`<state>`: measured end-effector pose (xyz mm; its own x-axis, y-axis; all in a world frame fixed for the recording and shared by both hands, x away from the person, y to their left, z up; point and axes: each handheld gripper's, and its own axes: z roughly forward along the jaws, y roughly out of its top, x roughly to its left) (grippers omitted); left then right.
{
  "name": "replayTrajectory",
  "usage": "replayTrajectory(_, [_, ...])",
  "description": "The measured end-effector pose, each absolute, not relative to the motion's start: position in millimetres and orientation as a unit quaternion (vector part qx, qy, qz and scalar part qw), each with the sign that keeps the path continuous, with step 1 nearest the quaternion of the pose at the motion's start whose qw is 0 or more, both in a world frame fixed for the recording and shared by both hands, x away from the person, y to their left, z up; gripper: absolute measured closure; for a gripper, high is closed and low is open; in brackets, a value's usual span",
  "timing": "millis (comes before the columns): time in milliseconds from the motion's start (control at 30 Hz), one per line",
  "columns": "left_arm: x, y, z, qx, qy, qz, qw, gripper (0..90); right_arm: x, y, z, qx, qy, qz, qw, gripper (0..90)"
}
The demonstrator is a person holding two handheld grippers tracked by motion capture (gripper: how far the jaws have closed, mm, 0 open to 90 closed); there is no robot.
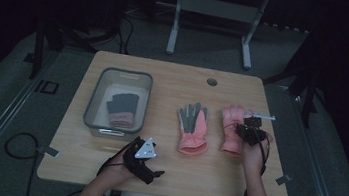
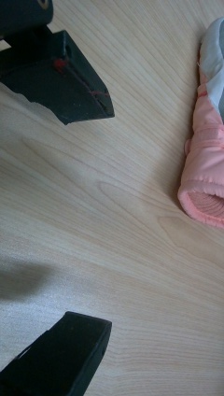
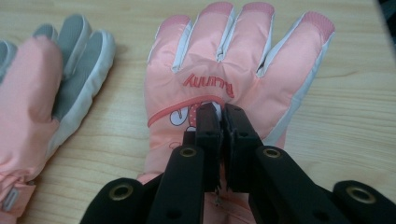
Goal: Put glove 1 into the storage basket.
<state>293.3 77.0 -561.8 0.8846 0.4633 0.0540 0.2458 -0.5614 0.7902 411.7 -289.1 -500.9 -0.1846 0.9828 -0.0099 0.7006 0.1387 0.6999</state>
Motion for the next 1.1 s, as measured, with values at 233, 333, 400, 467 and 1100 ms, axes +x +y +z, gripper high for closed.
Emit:
replayTrajectory(233, [292.9, 77.1, -561.9, 0.874, 0.203, 0.126, 0.423, 1.5, 418.5, -286.5, -518.7, 0.576, 0.731, 0.285, 0.229, 82.7])
replayTrajectory(333, [293.2, 77.6, -561.7, 0.873, 0.204, 0.125, 0.425, 1.5, 418.4, -291.6, -512.4, 0.569, 0.734, 0.292, 0.227, 75.2])
replayTrajectory(400, [293.2, 77.5, -561.7, 0.874, 0.203, 0.124, 0.424, 1.4, 417.9, -293.8, -508.6, 0.566, 0.735, 0.298, 0.226, 72.1])
replayTrajectory(467, [293.0, 77.1, -562.0, 0.874, 0.203, 0.124, 0.423, 1.5, 414.8, -300.6, -495.7, 0.537, 0.745, 0.32, 0.234, 73.0])
replayTrajectory(1100, [293.1, 77.5, -562.0, 0.874, 0.202, 0.12, 0.426, 1.5, 415.6, -303.7, -528.0, 0.486, 0.787, 0.306, 0.228, 57.3])
